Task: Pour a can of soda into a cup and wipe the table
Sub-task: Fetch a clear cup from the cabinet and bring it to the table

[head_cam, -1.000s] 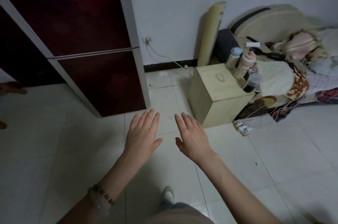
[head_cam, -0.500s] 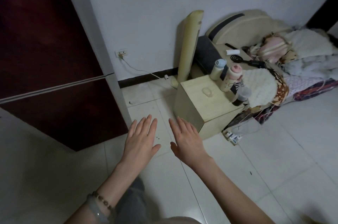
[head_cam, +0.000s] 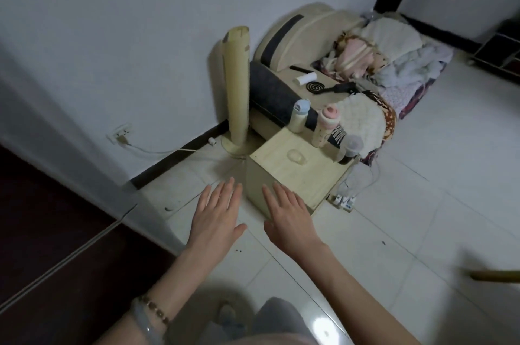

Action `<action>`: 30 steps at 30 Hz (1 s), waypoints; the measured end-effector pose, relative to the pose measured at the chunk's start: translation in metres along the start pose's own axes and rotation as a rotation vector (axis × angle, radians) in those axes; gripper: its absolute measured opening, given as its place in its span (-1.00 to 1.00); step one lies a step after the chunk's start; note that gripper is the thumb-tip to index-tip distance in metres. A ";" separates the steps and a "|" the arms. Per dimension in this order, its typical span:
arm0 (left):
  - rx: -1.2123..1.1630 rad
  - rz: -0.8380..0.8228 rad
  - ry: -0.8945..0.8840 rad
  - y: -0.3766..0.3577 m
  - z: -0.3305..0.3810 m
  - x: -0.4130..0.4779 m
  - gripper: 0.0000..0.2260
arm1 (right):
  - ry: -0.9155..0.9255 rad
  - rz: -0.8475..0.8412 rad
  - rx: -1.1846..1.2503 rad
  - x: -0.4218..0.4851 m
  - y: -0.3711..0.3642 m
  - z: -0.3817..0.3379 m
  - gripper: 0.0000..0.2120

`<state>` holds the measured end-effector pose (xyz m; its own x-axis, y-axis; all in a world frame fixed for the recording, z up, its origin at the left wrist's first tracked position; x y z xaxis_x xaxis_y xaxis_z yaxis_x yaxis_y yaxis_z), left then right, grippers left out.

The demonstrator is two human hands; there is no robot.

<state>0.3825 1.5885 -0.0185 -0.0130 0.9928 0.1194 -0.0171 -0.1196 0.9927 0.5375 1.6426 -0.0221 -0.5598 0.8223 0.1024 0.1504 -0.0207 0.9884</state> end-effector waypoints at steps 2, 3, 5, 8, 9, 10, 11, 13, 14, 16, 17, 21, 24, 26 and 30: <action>-0.009 -0.015 -0.043 -0.005 -0.009 0.019 -0.20 | -0.052 -0.007 -0.009 0.013 -0.002 0.003 -0.19; -0.015 -0.024 -0.063 -0.007 -0.012 0.029 -0.21 | -0.072 -0.017 -0.007 0.020 -0.004 0.005 -0.19; -0.030 -0.038 -0.104 -0.014 -0.014 0.048 -0.21 | -0.108 -0.026 -0.004 0.032 -0.008 0.013 -0.21; -0.041 -0.056 -0.154 -0.024 -0.012 0.078 -0.20 | -0.169 -0.003 -0.026 0.051 -0.014 0.029 -0.22; -0.044 -0.062 -0.171 -0.028 -0.010 0.089 -0.19 | -0.193 0.000 -0.024 0.058 -0.016 0.035 -0.23; -0.046 -0.068 -0.189 -0.032 -0.008 0.100 -0.19 | -0.215 0.003 -0.019 0.066 -0.018 0.042 -0.23; -0.048 -0.070 -0.208 -0.036 -0.006 0.112 -0.19 | -0.234 0.006 -0.015 0.073 -0.021 0.049 -0.22; -0.048 -0.073 -0.243 -0.043 -0.002 0.138 -0.18 | -0.267 0.004 0.000 0.087 -0.026 0.066 -0.21; -0.050 -0.076 -0.256 -0.047 0.000 0.152 -0.19 | -0.282 0.005 0.010 0.095 -0.029 0.076 -0.20; -0.053 -0.094 -0.282 -0.053 0.004 0.182 -0.20 | -0.312 0.012 0.027 0.111 -0.035 0.095 -0.19; -0.049 -0.102 -0.295 -0.056 0.006 0.196 -0.21 | -0.325 0.014 0.032 0.119 -0.037 0.105 -0.19; -0.057 -0.118 -0.330 -0.074 0.016 0.257 -0.21 | -0.395 0.033 0.047 0.153 -0.046 0.148 -0.19; -0.068 -0.151 -0.377 -0.094 0.026 0.297 -0.21 | -0.432 0.022 0.069 0.171 -0.056 0.179 -0.21; -0.071 -0.167 -0.421 -0.109 0.035 0.323 -0.21 | -0.453 0.021 0.069 0.181 -0.064 0.200 -0.23; -0.088 -0.197 -0.482 -0.139 0.045 0.364 -0.21 | -0.520 -0.017 0.112 0.196 -0.086 0.238 -0.28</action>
<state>0.4252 1.9668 -0.1122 0.4602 0.8861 -0.0542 -0.0568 0.0903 0.9943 0.6093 1.9409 -0.1142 -0.0894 0.9959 -0.0108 0.2471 0.0327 0.9684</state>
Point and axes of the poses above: each hand's wrist, its own x-axis towards the middle knuckle, its own y-axis out of the back of the hand, z = x × y, the point moved 1 cm from there along x, towards the middle knuckle
